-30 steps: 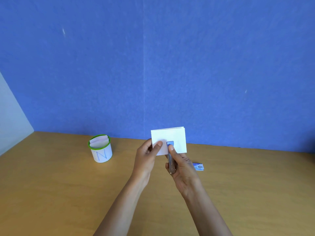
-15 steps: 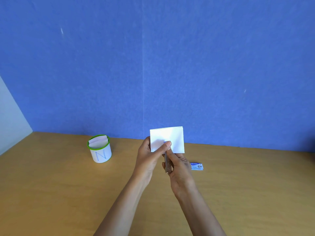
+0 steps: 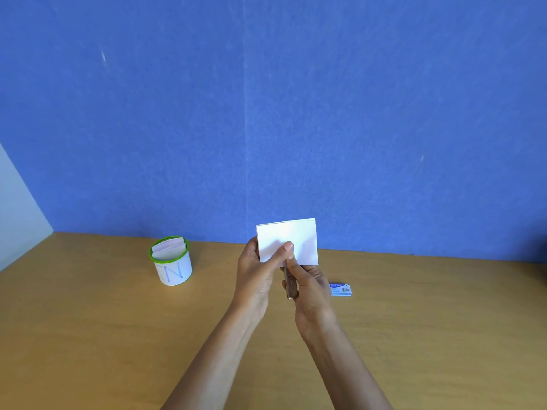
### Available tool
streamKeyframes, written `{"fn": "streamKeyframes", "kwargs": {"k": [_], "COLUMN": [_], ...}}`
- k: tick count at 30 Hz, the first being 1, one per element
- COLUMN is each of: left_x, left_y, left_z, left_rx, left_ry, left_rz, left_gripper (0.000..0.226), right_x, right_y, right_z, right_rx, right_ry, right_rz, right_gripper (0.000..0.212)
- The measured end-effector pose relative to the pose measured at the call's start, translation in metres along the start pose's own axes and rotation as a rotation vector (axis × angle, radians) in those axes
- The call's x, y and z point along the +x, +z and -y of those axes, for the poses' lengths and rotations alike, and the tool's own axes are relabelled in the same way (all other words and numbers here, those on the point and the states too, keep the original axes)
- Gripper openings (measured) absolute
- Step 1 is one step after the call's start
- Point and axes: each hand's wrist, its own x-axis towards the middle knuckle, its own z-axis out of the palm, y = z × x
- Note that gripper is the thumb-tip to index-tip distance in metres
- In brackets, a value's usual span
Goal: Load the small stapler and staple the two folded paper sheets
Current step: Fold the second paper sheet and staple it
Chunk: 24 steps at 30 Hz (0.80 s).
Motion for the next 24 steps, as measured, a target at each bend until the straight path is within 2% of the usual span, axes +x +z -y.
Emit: {"fn": "streamKeyframes", "kwargs": {"k": [2, 6, 9, 14, 19, 22, 24], "left_x": [0.000, 0.007, 0.015, 0.021, 0.024, 0.025, 0.025], "left_y": [-0.001, -0.008, -0.013, -0.021, -0.026, -0.028, -0.030], "left_z": [0.002, 0.001, 0.002, 0.005, 0.010, 0.012, 0.013], "left_rx": [-0.029, -0.126, -0.108, -0.073, -0.091, -0.085, -0.074], "left_ry": [-0.019, -0.040, -0.023, -0.041, -0.119, -0.133, -0.137], "left_rz": [0.032, -0.043, -0.146, -0.243, -0.244, -0.213, -0.206], "left_gripper": [0.015, 0.019, 0.014, 0.013, 0.007, 0.012, 0.015], "right_x": [0.000, -0.002, 0.004, 0.022, 0.044, 0.056, 0.057], "right_y": [-0.002, -0.011, -0.025, -0.060, -0.101, -0.125, -0.138], "right_z": [0.001, 0.002, -0.004, -0.017, -0.041, -0.056, -0.063], "right_rx": [-0.001, 0.025, 0.053, -0.042, -0.287, -0.585, -0.745], "right_ry": [-0.010, 0.025, 0.042, 0.073, 0.085, 0.044, 0.016], "right_rz": [0.071, 0.140, 0.039, -0.100, -0.256, -0.381, -0.491], "right_gripper": [0.021, 0.020, 0.015, 0.021, 0.023, 0.025, 0.018]}}
